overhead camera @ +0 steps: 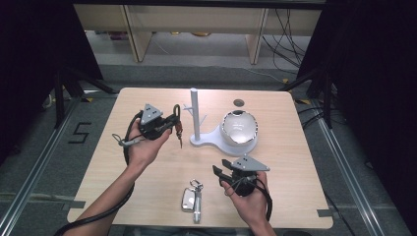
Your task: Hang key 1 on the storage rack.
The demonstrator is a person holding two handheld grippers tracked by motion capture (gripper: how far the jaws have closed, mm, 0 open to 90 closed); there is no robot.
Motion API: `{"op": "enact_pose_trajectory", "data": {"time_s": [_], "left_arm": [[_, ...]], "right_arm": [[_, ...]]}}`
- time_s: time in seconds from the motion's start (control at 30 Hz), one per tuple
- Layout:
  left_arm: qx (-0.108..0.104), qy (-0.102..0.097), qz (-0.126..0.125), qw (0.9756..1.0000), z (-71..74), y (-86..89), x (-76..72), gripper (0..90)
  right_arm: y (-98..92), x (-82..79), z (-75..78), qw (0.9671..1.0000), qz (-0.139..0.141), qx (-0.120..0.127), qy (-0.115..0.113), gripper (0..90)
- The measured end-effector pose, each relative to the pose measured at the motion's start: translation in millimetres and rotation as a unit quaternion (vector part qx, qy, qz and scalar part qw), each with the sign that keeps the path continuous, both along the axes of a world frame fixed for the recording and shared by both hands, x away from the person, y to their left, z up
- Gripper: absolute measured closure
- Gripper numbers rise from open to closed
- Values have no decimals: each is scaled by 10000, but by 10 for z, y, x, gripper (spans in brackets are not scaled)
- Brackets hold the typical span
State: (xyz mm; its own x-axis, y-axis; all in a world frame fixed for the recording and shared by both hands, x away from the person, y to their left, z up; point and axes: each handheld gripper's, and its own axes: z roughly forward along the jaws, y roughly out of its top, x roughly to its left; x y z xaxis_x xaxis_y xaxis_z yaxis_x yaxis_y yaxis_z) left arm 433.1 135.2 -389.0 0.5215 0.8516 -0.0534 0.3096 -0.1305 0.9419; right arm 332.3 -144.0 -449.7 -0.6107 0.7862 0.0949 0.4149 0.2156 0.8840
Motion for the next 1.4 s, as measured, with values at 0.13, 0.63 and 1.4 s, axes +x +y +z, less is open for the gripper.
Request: {"op": "enact_pose_trajectory", "data": {"time_s": [0.13, 0.63, 1.4], "left_arm": [[46, -17, 8, 10000, 2, -38, 16, 831], [345, -218, -3, 9992, 26, -188, -5, 826], [652, -330, -204, 9971, -6, -332, 33, 815]], "right_arm": [[-5, -1, -1, 10000, -38, 51, 46, 579], [-17, 16, -22, 9999, -56, 115, 109, 579], [-37, 11, -43, 9996, -64, 108, 236, 575]]}}
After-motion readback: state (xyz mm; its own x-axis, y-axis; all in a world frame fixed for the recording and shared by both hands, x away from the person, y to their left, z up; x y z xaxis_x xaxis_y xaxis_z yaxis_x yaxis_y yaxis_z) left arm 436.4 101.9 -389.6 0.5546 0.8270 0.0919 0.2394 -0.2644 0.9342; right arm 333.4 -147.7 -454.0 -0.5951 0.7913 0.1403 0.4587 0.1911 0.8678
